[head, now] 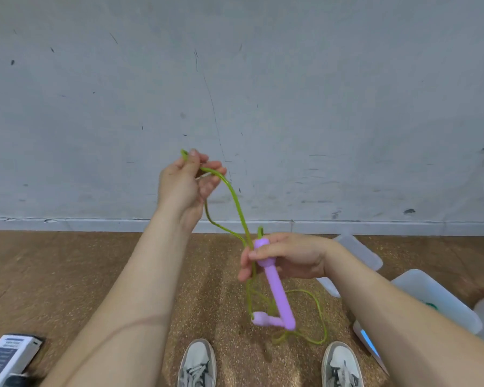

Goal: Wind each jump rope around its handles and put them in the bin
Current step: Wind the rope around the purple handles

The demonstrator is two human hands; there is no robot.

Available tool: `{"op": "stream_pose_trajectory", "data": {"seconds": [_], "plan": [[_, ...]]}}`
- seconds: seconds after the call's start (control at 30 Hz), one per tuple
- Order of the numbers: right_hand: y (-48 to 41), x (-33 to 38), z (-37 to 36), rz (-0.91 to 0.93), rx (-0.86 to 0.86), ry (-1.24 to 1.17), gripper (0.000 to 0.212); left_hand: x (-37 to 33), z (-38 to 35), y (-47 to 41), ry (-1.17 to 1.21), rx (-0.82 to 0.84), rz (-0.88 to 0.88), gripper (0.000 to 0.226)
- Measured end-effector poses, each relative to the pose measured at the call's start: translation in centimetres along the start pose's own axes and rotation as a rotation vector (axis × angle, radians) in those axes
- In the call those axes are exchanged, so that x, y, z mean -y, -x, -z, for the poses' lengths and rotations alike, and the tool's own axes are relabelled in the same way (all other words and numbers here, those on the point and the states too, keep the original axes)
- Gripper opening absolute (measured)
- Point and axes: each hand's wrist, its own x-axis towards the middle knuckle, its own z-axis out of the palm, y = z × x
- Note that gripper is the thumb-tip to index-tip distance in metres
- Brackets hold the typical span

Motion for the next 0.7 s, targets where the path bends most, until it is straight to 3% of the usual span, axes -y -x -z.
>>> {"op": "stream_pose_trajectory", "data": {"seconds": [0.13, 0.2, 0.23, 0.33, 0.4, 0.47, 0.53, 0.7], "plan": [[-0.3, -0.3, -0.1, 0.029, -0.081, -0.014, 0.017, -1.3, 1.7, -1.2, 0.216, -0.166, -0.047, 0.029], [-0.3, 0.6, -0.1, 0.1, -0.25, -0.179, 0.023, -1.4, 2.3, -1.4, 0.121, -0.154, 0.041, 0.039], [-0.1, 1.3, 0.0, 0.145, -0.34, -0.261, 0.024, -1.2, 2.6, -1.1, -0.042, -0.108, 0.111, 0.044], [0.3, 3.8, 0.0, 0.317, -0.48, -0.547, 0.024, 0.7, 2.7, 0.7, -0.695, 0.316, 0.312, 0.04], [0.4, 5.0, -0.1, 0.412, -0.469, -0.738, 0.024, 2.7, 2.2, 2.5, -0.885, 0.74, 0.417, 0.023], [0.3, 5.5, -0.2, 0.467, -0.454, -0.865, 0.023, 4.5, 1.6, 3.6, -0.912, 1.011, 0.47, 0.021], [0.1, 5.5, -0.1, 0.506, -0.473, -0.951, 0.021, 4.9, 1.3, 4.2, -0.863, 1.102, 0.533, 0.022], [1.4, 5.3, 2.3, 0.581, -0.582, -1.131, 0.02, 3.2, 2.0, 4.0, -0.539, 1.111, 0.719, 0.049]]}}
